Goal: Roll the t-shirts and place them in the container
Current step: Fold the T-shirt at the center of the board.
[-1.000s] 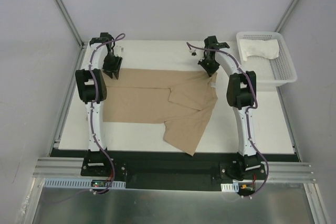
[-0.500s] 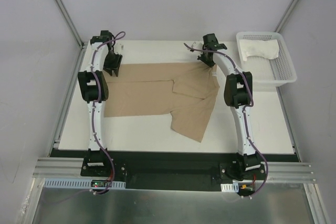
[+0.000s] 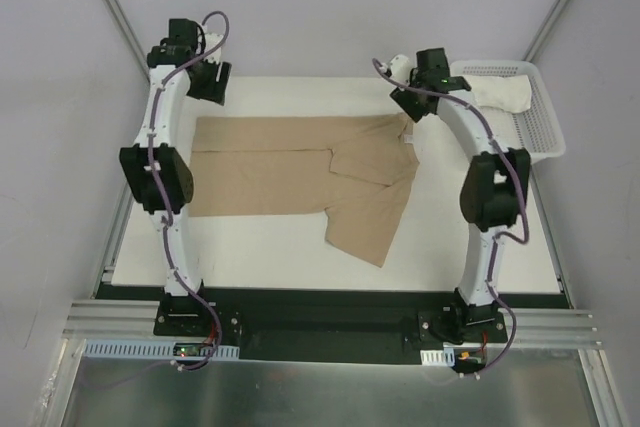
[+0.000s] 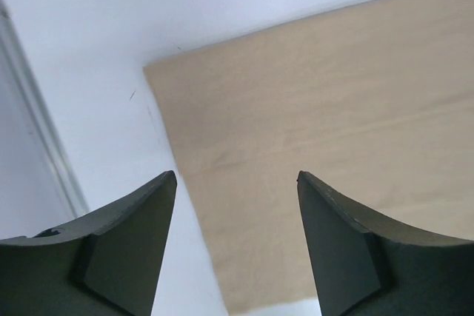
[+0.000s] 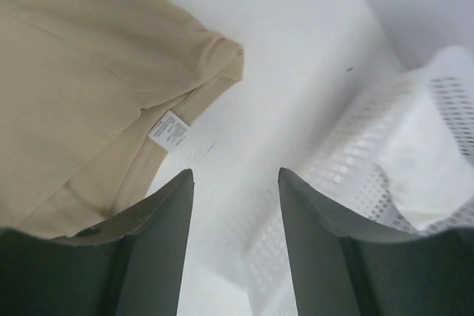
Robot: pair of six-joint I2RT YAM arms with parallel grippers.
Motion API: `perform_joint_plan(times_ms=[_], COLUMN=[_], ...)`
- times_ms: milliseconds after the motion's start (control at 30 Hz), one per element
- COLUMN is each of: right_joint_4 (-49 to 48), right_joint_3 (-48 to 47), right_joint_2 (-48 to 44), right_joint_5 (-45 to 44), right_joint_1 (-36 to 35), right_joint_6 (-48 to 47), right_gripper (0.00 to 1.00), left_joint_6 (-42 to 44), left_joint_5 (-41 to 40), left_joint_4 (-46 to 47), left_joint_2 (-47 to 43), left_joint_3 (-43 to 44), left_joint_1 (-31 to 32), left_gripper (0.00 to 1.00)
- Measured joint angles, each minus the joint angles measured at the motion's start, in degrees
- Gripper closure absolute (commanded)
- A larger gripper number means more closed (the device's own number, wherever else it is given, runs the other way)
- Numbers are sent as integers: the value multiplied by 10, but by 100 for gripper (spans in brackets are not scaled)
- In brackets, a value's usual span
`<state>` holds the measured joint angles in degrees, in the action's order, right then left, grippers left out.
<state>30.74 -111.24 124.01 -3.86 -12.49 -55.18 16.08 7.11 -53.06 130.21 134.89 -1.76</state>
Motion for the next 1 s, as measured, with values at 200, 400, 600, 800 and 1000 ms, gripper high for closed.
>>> perform_joint_plan(times_ms=[200,400,600,800,1000], right_joint_4=[-17,30,92,142,188], right_joint_3=[181,428,628,646,643], right_joint_2=[-302,-496,-516,-522,-491], right_joint_5=[115,222,257,290,324], right_joint_1=[-7,-77,-177,-226,-246], right_joint_6=[2,-119,-287,-428,-512], right_gripper=[26,27,39,53,60], left_joint_6=[-7,-32,-71,-78,-78], left_joint_5=[35,51,70,80,79], left_joint_4=[44,51,42,43,42], left_joint_2=[-300,-443,-444,-483,-496], left_joint_3=[-195,-398,-567,-628,-657], left_joint_1=[13,2,-59,-122,-165], left_gripper=[24,3,7,14,16])
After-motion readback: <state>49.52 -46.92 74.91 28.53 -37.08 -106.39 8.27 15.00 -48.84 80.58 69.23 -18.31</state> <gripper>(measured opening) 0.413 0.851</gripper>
